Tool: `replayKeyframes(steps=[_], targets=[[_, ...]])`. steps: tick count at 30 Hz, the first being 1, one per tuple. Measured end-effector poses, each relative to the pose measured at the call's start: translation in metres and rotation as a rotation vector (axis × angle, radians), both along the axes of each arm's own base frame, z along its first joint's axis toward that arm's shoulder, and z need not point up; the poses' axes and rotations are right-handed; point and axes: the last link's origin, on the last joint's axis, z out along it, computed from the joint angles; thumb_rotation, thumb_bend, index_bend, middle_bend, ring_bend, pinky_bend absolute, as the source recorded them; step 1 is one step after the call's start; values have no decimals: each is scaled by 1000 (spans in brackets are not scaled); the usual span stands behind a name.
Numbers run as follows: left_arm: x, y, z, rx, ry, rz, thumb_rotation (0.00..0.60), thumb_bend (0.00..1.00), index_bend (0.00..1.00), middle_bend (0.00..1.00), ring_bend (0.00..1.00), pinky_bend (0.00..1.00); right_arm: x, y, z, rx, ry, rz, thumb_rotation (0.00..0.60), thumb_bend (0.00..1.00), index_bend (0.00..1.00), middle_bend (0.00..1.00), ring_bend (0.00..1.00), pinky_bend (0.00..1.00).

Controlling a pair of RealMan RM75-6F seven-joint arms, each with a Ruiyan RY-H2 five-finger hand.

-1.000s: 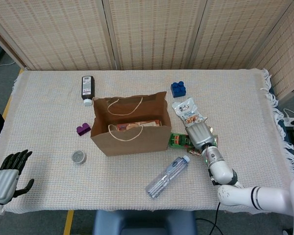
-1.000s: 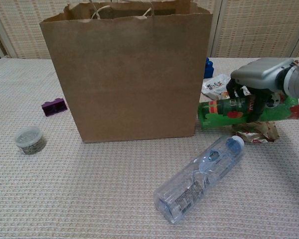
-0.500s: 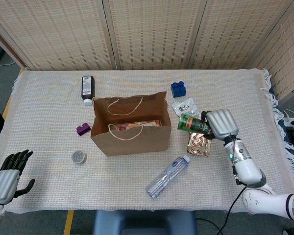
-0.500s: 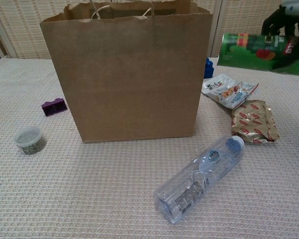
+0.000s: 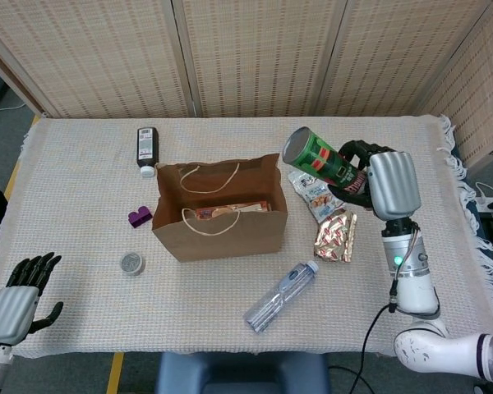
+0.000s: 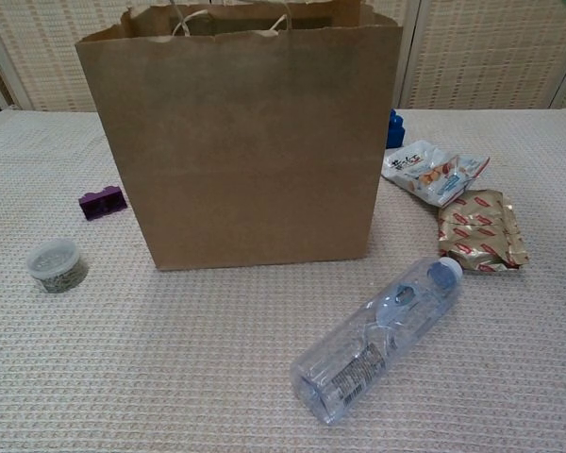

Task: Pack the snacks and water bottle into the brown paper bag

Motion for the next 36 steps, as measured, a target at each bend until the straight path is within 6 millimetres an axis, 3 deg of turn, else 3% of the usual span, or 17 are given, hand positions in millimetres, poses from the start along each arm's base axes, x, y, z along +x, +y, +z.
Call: replayKeyframes(steps=[6, 12, 20, 30, 34, 36], targets=[[-1, 0, 4, 10, -15, 2, 600, 368, 0, 0, 0, 44, 62, 6, -24, -43, -141, 103, 600, 325, 606, 583, 674, 739], [-2, -1, 9, 19, -34, 5, 600, 368, 0, 0, 0, 44, 98, 7, -55, -64, -184, 143, 600, 325, 606, 583, 670, 739], [-4, 0, 10, 14, -47, 12, 600, 366, 0, 0, 0, 44, 114, -4, -81, -144, -130, 169, 600, 324, 599, 583, 662, 739], [-4, -1, 9, 6, -50, 14, 600, 367, 0, 0, 0, 44, 122, -12, -126, -119, -62, 179, 600, 325, 539, 583, 633, 719], [-5, 0, 10, 6, -55, 16, 600, 368, 0, 0, 0, 44, 120, -15, -139, -103, -21, 159, 600, 319, 463, 578, 570, 656], [-4, 0, 9, 2, -55, 12, 600, 368, 0, 0, 0, 44, 118, -16, -143, -89, -6, 142, 600, 261, 335, 507, 458, 559]])
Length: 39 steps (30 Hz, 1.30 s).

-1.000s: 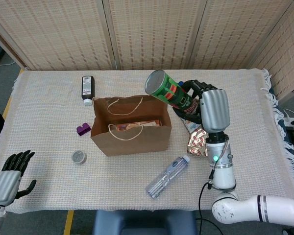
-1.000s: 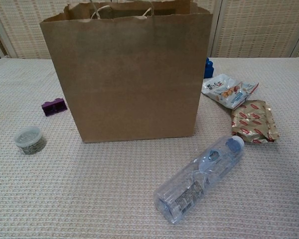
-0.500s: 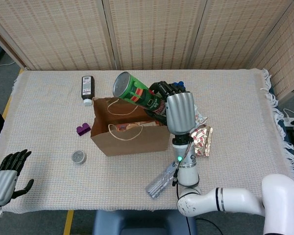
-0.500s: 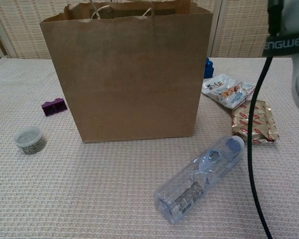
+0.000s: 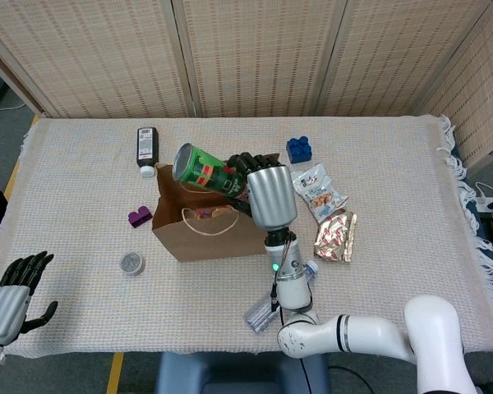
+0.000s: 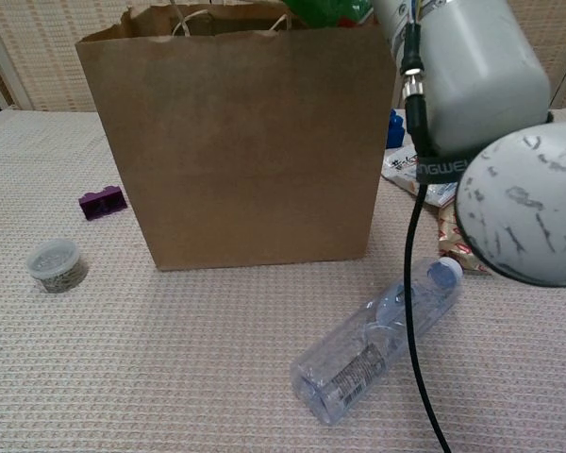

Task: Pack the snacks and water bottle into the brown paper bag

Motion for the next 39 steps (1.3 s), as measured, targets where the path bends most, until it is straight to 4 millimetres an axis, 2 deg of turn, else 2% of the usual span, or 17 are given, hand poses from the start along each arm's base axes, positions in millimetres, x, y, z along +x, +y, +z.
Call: replayKeyframes(steps=[2, 3, 4, 6, 16, 22, 26, 33, 36, 39], targets=[[0, 0, 0, -1, 1, -1, 600, 368, 0, 0, 0, 44, -2, -1, -3, 20, 13, -19, 600, 166, 126, 353, 278, 400], [0, 0, 0, -1, 1, 0, 600, 368, 0, 0, 0, 44, -3, -1, -5, 37, 21, -33, 600, 126, 54, 275, 195, 320], [0, 0, 0, -1, 2, 1, 600, 368, 0, 0, 0, 44, -3, -1, -6, 51, 27, -44, 600, 97, 11, 207, 127, 250], [-1, 0, 0, 1, 1, 3, 600, 367, 0, 0, 0, 44, -4, 0, -6, 82, 34, -69, 600, 65, 0, 114, 43, 155], [-1, 0, 0, 4, 5, 2, 600, 368, 0, 0, 0, 44, -9, 3, 20, 106, -11, -81, 600, 62, 0, 99, 35, 144], [0, -1, 1, 6, 4, 1, 600, 369, 0, 0, 0, 44, -23, 15, 42, 123, -26, -56, 600, 62, 0, 99, 35, 144], [1, -1, 1, 2, 5, 1, 600, 370, 0, 0, 0, 44, -48, 23, 62, 133, -1, -60, 600, 62, 0, 99, 40, 144], [2, -1, -4, -13, 20, -4, 600, 367, 0, 0, 0, 44, -115, 37, 98, 180, 108, -148, 600, 62, 0, 99, 58, 144], [3, -1, -6, -18, 28, -7, 600, 368, 0, 0, 0, 44, -150, 46, 104, 253, 189, -198, 600, 63, 0, 99, 59, 144], [4, -2, -9, -26, 35, -8, 600, 367, 0, 0, 0, 44, -174, 53, 101, 336, 292, -222, 600, 62, 0, 99, 59, 150]])
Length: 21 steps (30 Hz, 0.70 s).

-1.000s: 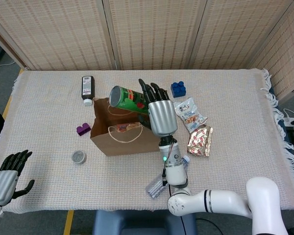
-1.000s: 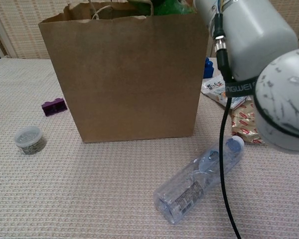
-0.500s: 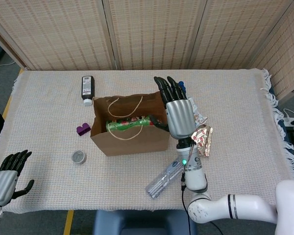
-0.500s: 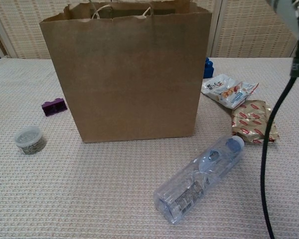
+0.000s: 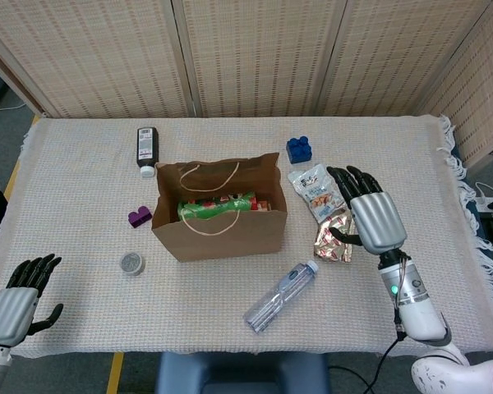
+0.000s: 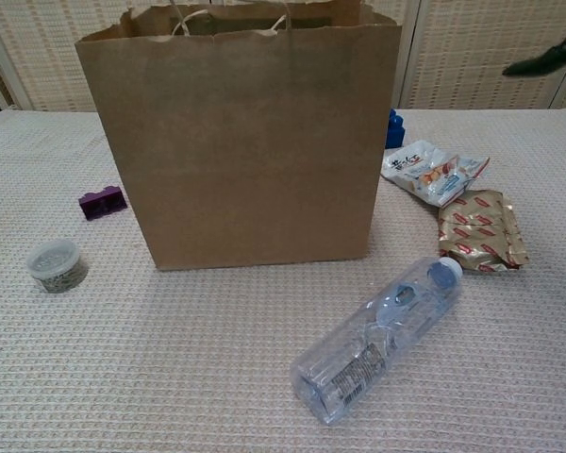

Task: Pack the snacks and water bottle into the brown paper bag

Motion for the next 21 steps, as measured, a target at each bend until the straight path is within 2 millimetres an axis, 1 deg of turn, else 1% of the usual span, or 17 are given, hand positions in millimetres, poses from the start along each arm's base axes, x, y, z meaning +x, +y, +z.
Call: replayKeyframes(steps=[2, 3, 6, 8, 14, 18, 21], targets=[[0, 0, -2, -4, 5, 0, 600, 367, 0, 0, 0, 44, -14, 4, -5, 63, 69, -5, 600, 62, 0, 99, 59, 154], [0, 0, -3, -6, 7, 0, 600, 367, 0, 0, 0, 44, -25, 7, -9, 102, 123, -8, 600, 60, 0, 98, 60, 154], [0, 0, -4, -10, 11, 3, 600, 367, 0, 0, 0, 44, -52, 9, -15, 167, 253, -25, 600, 24, 0, 98, 59, 151], [0, 0, -4, -10, 10, 4, 600, 366, 0, 0, 0, 44, -63, 10, -21, 199, 312, -38, 600, 2, 0, 98, 50, 139], [-1, 0, -3, -5, 3, 7, 600, 367, 0, 0, 0, 44, -76, 12, -45, 244, 428, -47, 600, 0, 0, 98, 42, 130], [-1, 0, -2, -8, -1, 6, 600, 367, 0, 0, 0, 44, -83, 13, -69, 250, 497, -43, 600, 0, 4, 99, 54, 148], [-1, 0, -2, -7, -6, 6, 600, 367, 0, 0, 0, 44, -86, 14, -85, 251, 512, -40, 600, 0, 71, 104, 90, 194]])
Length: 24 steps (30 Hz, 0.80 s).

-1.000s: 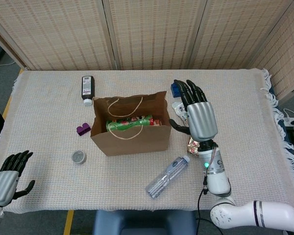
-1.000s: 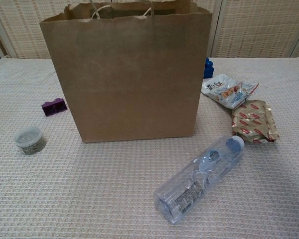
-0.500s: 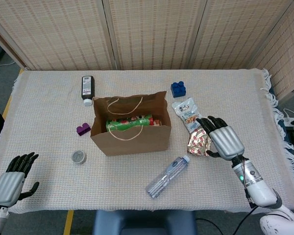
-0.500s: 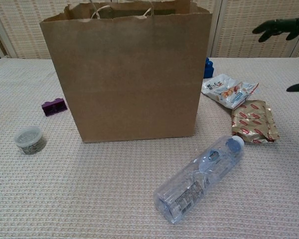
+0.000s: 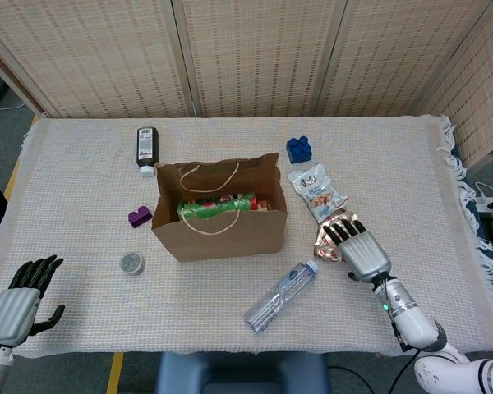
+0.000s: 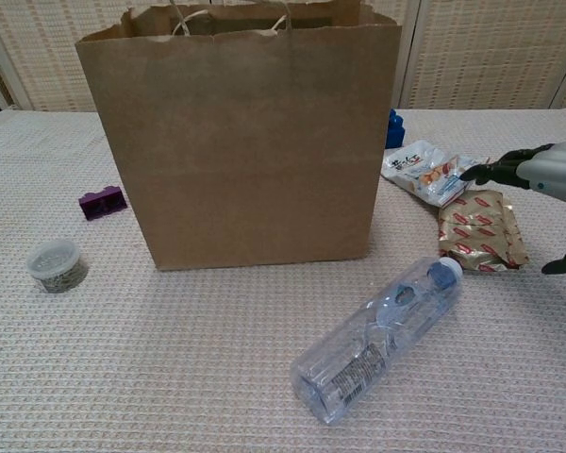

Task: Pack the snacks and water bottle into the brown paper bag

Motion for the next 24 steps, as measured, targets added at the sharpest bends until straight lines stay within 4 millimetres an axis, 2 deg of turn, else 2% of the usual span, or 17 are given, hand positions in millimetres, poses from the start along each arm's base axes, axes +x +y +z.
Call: replayKeyframes(steps=[2, 10, 18, 24], targets=[[0, 0, 1, 1, -3, 2, 600, 367, 0, 0, 0, 44, -3, -1, -5, -5, 15, 7, 600, 0, 109, 120, 107, 213], [-1, 0, 1, -1, -8, 3, 600, 367, 0, 0, 0, 44, -14, -11, -18, -23, 70, -17, 600, 0, 111, 126, 110, 216], [0, 0, 2, 5, -12, 5, 600, 368, 0, 0, 0, 43, -18, -25, -33, -35, 63, -49, 600, 0, 120, 148, 125, 225], [-1, 1, 1, -1, -10, 7, 600, 368, 0, 0, 0, 44, -18, -31, -47, -36, 68, -48, 600, 0, 164, 173, 148, 260]])
